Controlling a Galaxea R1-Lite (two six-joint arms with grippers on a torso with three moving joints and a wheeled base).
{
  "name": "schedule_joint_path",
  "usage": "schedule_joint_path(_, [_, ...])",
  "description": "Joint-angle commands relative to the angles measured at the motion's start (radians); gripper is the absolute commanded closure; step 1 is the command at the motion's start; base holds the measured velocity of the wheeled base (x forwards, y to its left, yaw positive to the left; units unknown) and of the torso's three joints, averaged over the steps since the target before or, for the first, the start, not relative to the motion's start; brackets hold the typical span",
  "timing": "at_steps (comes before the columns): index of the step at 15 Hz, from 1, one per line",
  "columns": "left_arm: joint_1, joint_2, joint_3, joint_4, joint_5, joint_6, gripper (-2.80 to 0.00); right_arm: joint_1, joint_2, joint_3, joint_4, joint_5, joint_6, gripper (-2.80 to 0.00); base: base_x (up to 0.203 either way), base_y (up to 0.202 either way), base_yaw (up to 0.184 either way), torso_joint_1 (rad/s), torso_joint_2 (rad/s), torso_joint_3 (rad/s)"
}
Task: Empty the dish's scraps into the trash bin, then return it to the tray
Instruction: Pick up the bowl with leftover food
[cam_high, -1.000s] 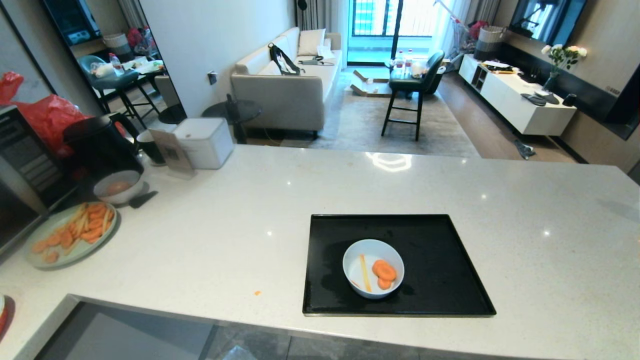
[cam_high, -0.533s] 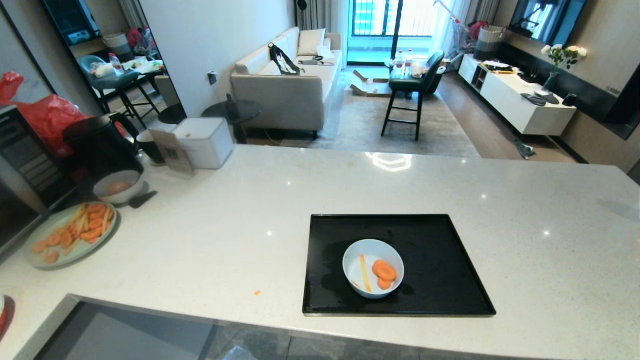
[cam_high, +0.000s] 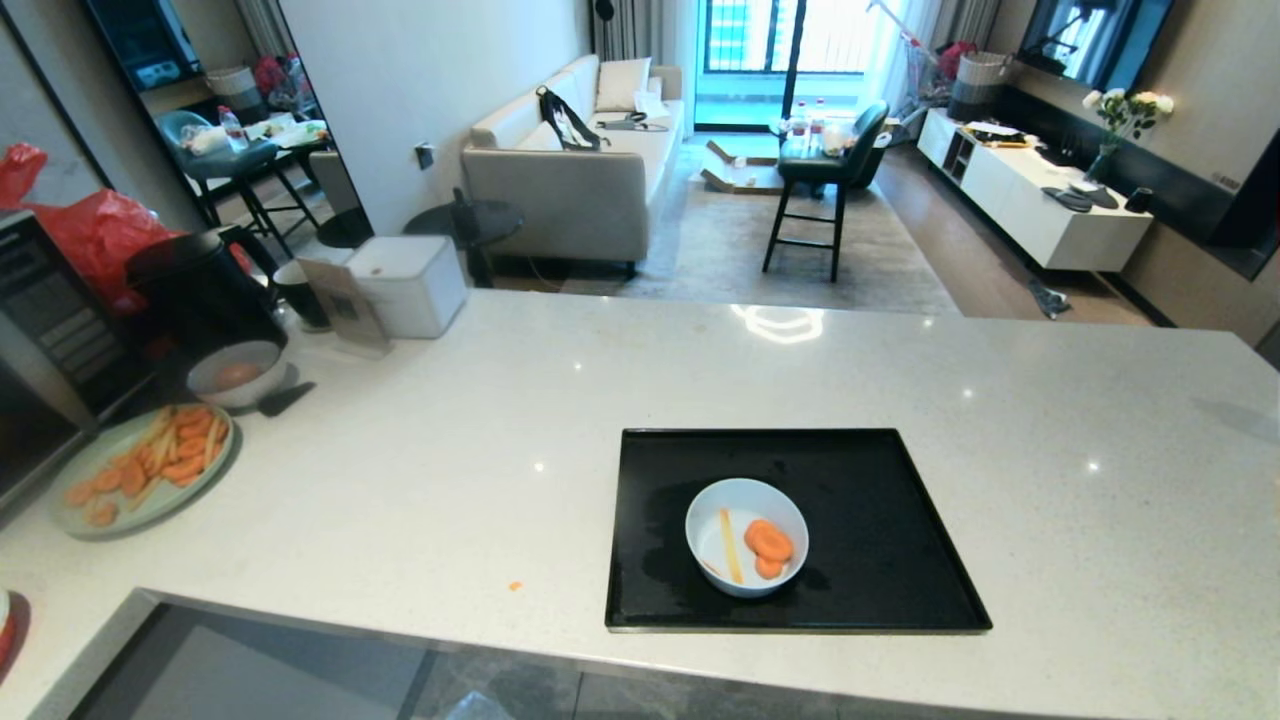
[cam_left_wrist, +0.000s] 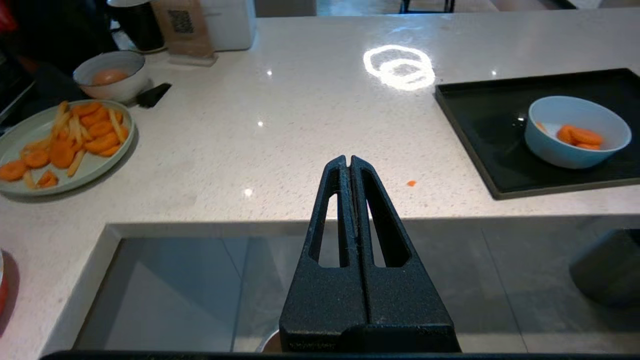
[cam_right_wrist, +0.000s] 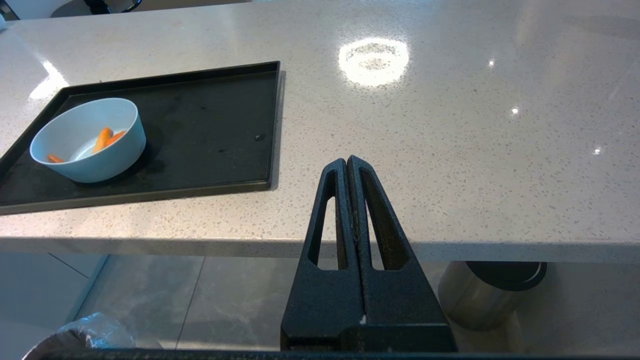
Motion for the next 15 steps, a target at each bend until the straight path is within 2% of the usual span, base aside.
schedule_joint_path(1, [-0.002, 0.185, -0.085, 0.002, -0.025, 0.018, 0.0, 0.0, 0.0, 0.0, -0.001, -0.001, 0.0, 0.0, 0.0, 0.0, 0.0, 0.0, 0.0, 0.0])
schedule_joint_path(3, [-0.013, 0.338, -0.171, 0.002, -0.076, 0.062, 0.0, 0.0, 0.0, 0.0, -0.001, -0.001, 0.0, 0.0, 0.0, 0.0, 0.0, 0.0, 0.0, 0.0])
schedule_joint_path(5, [-0.039, 0.488, -0.251, 0.003, -0.137, 0.139, 0.0, 0.0, 0.0, 0.0, -0.001, 0.001, 0.0, 0.0, 0.0, 0.0, 0.0, 0.0, 0.0, 0.0])
schedule_joint_path(7, [-0.117, 0.626, -0.318, 0.002, -0.16, 0.229, 0.0, 0.0, 0.0, 0.0, 0.0, -0.001, 0.0, 0.0, 0.0, 0.0, 0.0, 0.0, 0.0, 0.0])
schedule_joint_path(8, [-0.187, 0.686, -0.347, 0.002, -0.158, 0.251, 0.0, 0.0, 0.001, 0.0, 0.0, 0.0, 0.0, 0.0, 0.0, 0.0, 0.0, 0.0, 0.0, 0.0])
schedule_joint_path(10, [-0.347, 0.813, -0.399, -0.002, -0.101, 0.274, 0.0, 0.0, 0.0, 0.0, -0.001, 0.001, 0.0, 0.0, 0.0, 0.0, 0.0, 0.0, 0.0, 0.0])
schedule_joint_path(12, [-0.49, 0.943, -0.437, -0.025, 0.011, 0.28, 0.0, 0.0, 0.0, 0.0, 0.0, 0.0, 0.0, 0.0, 0.0, 0.0, 0.0, 0.0, 0.0, 0.0])
schedule_joint_path(15, [-0.64, 1.153, -0.471, -0.155, 0.148, 0.28, 0.0, 0.0, 0.0, 0.0, 0.0, -0.001, 0.0, 0.0, 0.0, 0.0, 0.0, 0.0, 0.0, 0.0])
